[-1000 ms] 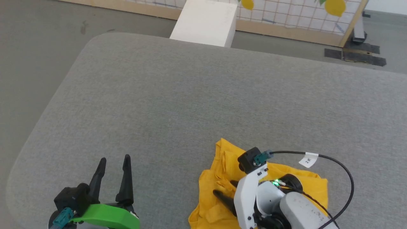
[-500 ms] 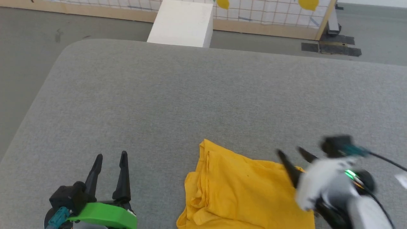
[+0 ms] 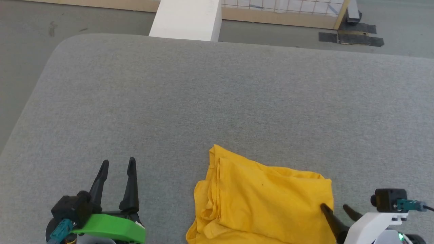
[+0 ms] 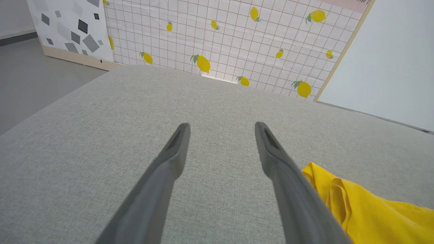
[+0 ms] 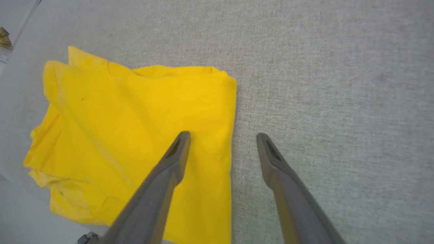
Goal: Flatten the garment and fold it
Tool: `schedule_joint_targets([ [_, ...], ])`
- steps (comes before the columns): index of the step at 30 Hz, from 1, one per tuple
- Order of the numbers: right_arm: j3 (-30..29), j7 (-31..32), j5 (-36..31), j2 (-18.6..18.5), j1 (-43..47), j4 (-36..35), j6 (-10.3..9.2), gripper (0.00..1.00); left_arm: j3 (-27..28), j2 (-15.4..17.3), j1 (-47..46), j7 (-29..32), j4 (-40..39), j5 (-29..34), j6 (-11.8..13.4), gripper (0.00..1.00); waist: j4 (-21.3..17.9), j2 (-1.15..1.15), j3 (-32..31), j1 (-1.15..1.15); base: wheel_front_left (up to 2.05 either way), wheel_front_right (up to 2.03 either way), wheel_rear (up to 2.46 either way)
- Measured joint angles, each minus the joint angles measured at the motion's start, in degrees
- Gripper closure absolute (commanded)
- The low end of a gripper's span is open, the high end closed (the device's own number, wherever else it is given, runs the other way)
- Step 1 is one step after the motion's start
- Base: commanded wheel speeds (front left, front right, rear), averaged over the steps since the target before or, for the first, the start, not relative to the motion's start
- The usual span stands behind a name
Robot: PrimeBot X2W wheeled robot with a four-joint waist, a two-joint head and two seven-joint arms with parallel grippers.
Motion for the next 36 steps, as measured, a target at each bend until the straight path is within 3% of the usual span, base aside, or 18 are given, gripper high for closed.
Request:
schedule_joint_targets([
  [7,1.49,-1.05,3.07,-0.02,-0.43,7.36,0.0,0.0,-0.16,0.8,-0.74,0.16,0.01,0.33,-0.09,0.0,1.6,0.0,-0.39,0.0,0.0,0.0,0.0],
  [9,1.78,-1.35,4.17,-0.09,-1.21,9.32,0.0,0.93,-0.23,0.97,-0.75,0.58,-0.14,0.55,-0.09,0.0,1.82,0.0,-0.73,0.0,0.0,0.0,0.0],
  [10,1.83,-1.85,4.61,-0.21,-1.71,10.36,0.0,1.0,-0.34,0.98,-0.76,0.59,-0.26,0.56,-0.09,0.0,1.91,0.0,-0.93,0.0,0.0,0.0,0.0],
  [17,2.7,-6.09,5.3,-0.11,-3.54,15.33,0.02,1.0,-0.89,1.23,-0.8,0.64,-0.92,0.73,-0.18,0.0,1.8,0.0,-2.74,0.0,0.0,0.0,0.0],
  [23,2.18,-6.68,2.37,0.12,-7.55,16.77,0.01,1.0,-1.23,1.65,-0.81,0.63,-1.23,1.08,-0.31,0.0,-0.72,0.0,-3.51,0.0,0.0,0.0,0.0],
  [36,-2.55,0.08,-8.46,-0.86,-19.44,14.21,0.01,1.0,-0.94,2.48,-2.27,0.98,-2.13,1.16,0.0,0.0,-8.32,0.0,-3.44,0.0,0.0,0.0,0.0],
])
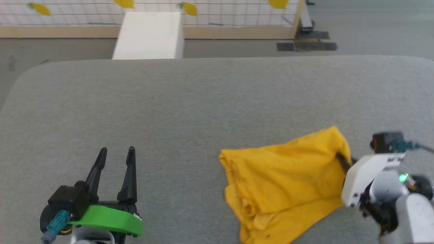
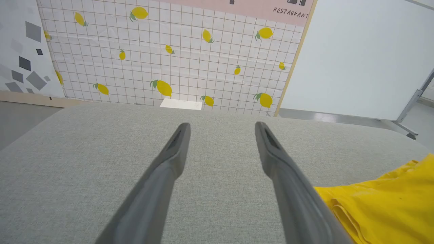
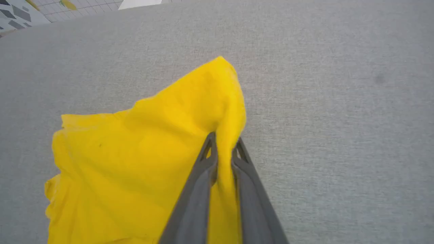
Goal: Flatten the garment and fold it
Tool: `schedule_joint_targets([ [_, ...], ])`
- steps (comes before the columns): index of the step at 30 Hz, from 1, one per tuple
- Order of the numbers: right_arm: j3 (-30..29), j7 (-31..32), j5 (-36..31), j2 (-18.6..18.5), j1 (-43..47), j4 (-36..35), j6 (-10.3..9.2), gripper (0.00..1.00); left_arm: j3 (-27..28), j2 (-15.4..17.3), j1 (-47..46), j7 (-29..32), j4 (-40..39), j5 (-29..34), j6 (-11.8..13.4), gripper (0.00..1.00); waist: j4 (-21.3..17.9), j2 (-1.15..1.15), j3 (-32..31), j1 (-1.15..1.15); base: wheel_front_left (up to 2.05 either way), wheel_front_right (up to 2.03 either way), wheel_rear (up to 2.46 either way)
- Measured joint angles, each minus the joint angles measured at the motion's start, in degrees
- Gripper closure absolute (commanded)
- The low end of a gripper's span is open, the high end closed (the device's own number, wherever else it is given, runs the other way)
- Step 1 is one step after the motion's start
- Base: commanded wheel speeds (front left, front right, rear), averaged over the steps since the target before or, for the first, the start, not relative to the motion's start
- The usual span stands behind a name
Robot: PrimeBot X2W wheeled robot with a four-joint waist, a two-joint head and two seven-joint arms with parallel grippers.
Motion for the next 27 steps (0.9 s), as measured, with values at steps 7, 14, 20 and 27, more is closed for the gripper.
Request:
schedule_joint_targets([
  [7,0.3,4.15,-2.22,-7.15,-8.34,-0.77,0.0,1.0,-0.88,0.76,-1.13,1.34,-2.15,1.76,0.73,0.0,-4.79,0.0,1.33,0.0,0.0,0.0,0.0],
  [14,-1.9,7.24,-3.74,-13.52,-16.11,-2.91,0.0,1.0,-0.66,3.8,-6.6,4.24,-5.58,3.65,0.41,0.0,-7.79,0.0,5.8,0.0,0.0,0.0,0.0],
  [20,-5.91,8.83,-4.98,-17.46,-20.68,-3.47,0.0,1.0,0.14,6.45,-11.95,6.93,-8.96,4.99,-0.11,0.0,-9.21,0.0,11.79,0.0,0.0,0.0,0.0],
  [27,-10.57,7.55,-6.3,-23.21,-26.01,-0.58,0.0,1.0,1.37,9.67,-16.3,10.01,-13.67,7.39,-0.32,0.0,-10.81,0.0,20.23,0.01,0.0,0.0,0.0],
])
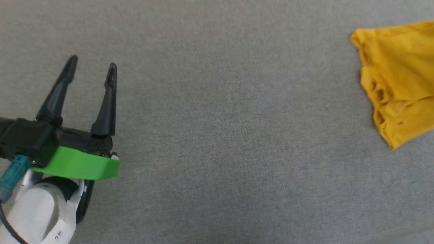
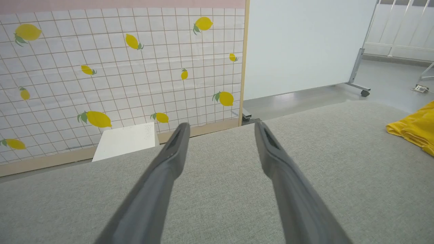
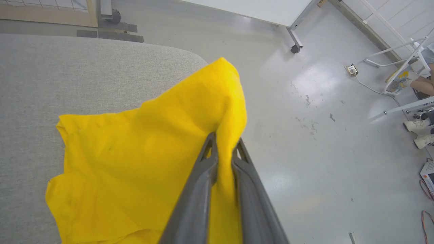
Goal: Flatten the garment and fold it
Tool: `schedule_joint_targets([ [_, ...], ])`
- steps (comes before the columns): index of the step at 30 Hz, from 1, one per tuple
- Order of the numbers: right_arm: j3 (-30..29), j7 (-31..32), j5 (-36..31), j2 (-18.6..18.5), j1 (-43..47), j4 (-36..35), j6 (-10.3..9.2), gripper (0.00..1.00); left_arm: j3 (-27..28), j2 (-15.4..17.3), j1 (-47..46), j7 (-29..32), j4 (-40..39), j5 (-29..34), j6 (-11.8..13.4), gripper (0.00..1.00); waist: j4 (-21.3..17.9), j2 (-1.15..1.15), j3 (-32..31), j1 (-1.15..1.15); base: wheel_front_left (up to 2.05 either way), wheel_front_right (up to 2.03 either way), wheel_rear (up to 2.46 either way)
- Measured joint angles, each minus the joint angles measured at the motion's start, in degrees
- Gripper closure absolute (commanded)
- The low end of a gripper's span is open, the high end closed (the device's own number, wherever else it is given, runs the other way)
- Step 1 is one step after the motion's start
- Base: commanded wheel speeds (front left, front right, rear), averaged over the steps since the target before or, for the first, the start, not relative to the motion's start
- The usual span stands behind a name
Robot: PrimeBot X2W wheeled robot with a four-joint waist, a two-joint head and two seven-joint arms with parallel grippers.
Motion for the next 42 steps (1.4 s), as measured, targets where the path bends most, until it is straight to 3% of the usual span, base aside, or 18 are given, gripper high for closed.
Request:
schedule_joint_targets([
  [7,-3.55,-4.26,-3.45,-3.13,-1.9,5.92,0.01,1.0,0.73,1.77,-2.41,1.27,-3.23,1.6,0.32,0.0,-1.46,0.0,8.24,0.01,0.0,0.0,0.0],
  [16,-5.33,-9.46,-6.84,-4.15,-3.83,13.77,0.01,1.0,0.91,2.77,-2.61,1.18,-4.35,2.85,0.37,0.0,-1.97,0.0,12.96,0.0,0.0,0.0,0.0],
  [18,-5.52,-10.32,-7.84,-4.01,-4.27,14.75,0.01,0.75,1.11,2.77,-2.64,1.18,-4.41,2.83,0.47,0.0,-1.94,0.0,13.39,0.0,0.0,0.0,0.0],
  [20,-5.69,-11.33,-8.75,-3.93,-4.83,16.27,0.01,0.64,1.35,2.7,-2.64,1.15,-4.5,2.47,0.87,0.0,-1.82,0.0,13.57,0.0,0.0,0.0,0.0],
  [21,-5.75,-11.73,-9.0,-3.85,-5.23,17.01,0.01,0.49,1.46,2.68,-2.64,0.91,-4.6,2.46,0.92,0.0,-1.78,0.0,13.54,0.0,0.0,0.0,0.0],
  [22,-5.71,-12.14,-9.27,-3.79,-5.5,17.49,0.01,0.0,1.55,2.64,-2.64,0.68,-4.64,2.4,1.09,0.0,-1.76,0.0,13.47,0.0,0.0,0.0,0.0],
  [36,-4.55,-15.74,-10.65,-3.58,-6.05,20.61,0.01,0.0,2.05,-0.31,-0.66,-4.76,-0.11,1.92,3.27,0.0,-0.52,0.0,7.55,0.0,0.0,0.0,0.0],
  [42,-3.09,-17.78,-7.46,1.25,-1.47,16.49,0.01,0.0,1.66,-3.08,3.04,-7.26,3.82,-0.81,3.9,0.0,0.54,0.0,2.56,-0.01,0.0,0.0,0.0],
])
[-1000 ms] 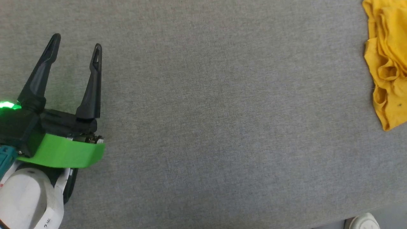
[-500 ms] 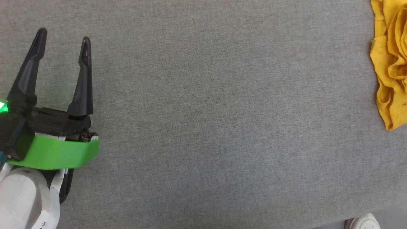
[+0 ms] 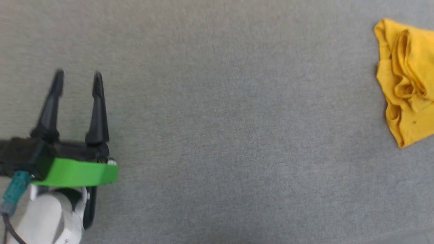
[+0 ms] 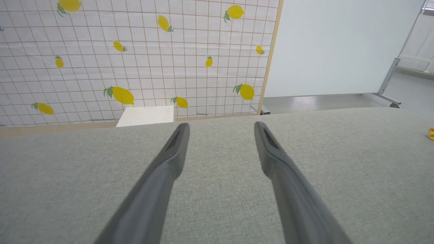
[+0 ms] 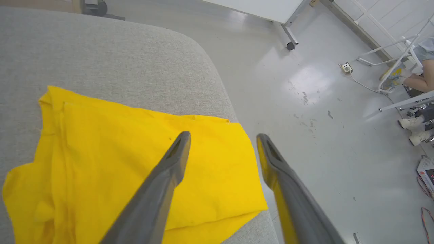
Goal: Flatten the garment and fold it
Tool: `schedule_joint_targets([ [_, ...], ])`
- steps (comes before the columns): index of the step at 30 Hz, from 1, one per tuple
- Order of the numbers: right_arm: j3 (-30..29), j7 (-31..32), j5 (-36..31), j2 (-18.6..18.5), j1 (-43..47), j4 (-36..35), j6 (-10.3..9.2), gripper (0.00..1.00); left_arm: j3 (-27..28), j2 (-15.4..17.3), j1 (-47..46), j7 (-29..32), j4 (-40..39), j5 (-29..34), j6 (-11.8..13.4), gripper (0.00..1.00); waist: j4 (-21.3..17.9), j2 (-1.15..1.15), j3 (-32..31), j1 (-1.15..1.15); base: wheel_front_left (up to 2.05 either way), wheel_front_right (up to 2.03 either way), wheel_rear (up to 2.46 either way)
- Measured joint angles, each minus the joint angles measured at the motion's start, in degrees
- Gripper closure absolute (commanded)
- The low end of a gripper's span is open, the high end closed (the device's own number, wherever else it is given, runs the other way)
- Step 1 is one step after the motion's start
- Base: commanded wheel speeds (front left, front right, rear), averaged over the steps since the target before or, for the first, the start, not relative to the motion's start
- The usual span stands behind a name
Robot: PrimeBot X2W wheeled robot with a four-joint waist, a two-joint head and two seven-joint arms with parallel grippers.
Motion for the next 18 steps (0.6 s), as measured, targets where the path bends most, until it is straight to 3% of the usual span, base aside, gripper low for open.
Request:
schedule_joint_targets([
  [9,4.95,-2.67,5.64,10.53,12.68,-14.93,-0.01,0.0,-0.62,-3.28,6.89,-1.92,5.11,-3.41,0.25,0.0,2.3,0.0,-10.02,0.0,0.0,0.0,0.0],
  [18,7.2,-7.8,4.72,20.5,26.15,-29.45,-0.01,0.0,-2.69,-5.16,7.48,-2.74,8.56,-3.77,-0.79,0.0,6.13,0.0,-18.6,0.0,0.0,0.0,0.0],
])
